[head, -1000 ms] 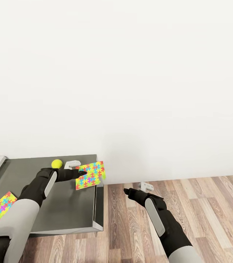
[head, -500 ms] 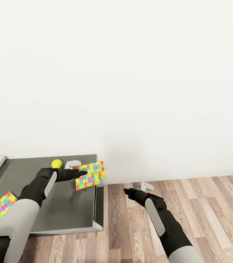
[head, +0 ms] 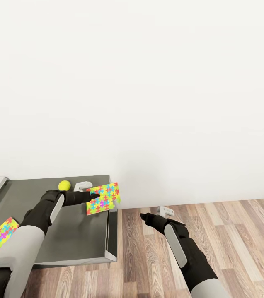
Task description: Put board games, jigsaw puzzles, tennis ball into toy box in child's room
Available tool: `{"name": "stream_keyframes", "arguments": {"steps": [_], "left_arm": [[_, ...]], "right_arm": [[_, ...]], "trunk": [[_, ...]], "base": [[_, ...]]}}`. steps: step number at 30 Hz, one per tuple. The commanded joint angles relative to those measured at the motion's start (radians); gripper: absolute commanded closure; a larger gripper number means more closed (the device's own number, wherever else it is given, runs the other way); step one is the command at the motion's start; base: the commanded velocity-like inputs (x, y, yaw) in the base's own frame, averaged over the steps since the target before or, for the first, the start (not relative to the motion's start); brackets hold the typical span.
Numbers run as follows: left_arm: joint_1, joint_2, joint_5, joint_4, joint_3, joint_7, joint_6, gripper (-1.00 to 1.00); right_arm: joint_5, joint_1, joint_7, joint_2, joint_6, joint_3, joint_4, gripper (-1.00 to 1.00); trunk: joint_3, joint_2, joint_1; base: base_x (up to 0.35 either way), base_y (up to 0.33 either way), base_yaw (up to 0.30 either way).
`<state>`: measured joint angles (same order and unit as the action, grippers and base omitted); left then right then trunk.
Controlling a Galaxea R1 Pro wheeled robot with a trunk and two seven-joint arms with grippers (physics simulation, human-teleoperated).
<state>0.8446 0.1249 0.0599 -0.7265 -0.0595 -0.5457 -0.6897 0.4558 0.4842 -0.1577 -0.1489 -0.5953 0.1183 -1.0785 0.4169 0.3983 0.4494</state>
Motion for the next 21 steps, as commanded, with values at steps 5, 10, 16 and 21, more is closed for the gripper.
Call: {"name": "stream_keyframes", "arguments": {"steps": [5,10,16,21], "left_arm": [[0.001,0.001,0.005,0.0,-0.001,-0.02,-0.006,-1.0],[0.001,0.0,0.006,0.0,-0.002,-0.025,-0.005,-1.0],[0.001,-0.002,0.007,-0.001,-0.002,-0.038,-0.005,-1.0],[0.001,-0.002,0.007,0.0,-0.002,-0.047,-0.004,-1.0]], "right_arm": [[0.011,0.001,-0.01,0.0,-0.003,0.002,-0.004,-1.0],[0.011,0.001,-0.01,0.0,-0.003,0.001,-0.004,-1.0],[0.011,0.001,-0.009,0.0,-0.003,0.002,-0.004,-1.0],[0.011,0.001,-0.009,0.0,-0.003,0.002,-0.005,-1.0]], "trunk": [[0.002,0.002,0.001],[0.002,0.002,0.001],[0.002,0.002,0.001],[0.002,0.002,0.001]], "base": [[0.0,0.0,0.0],[0.0,0.0,0.0],[0.0,0.0,0.0],[0.0,0.0,0.0]]}}
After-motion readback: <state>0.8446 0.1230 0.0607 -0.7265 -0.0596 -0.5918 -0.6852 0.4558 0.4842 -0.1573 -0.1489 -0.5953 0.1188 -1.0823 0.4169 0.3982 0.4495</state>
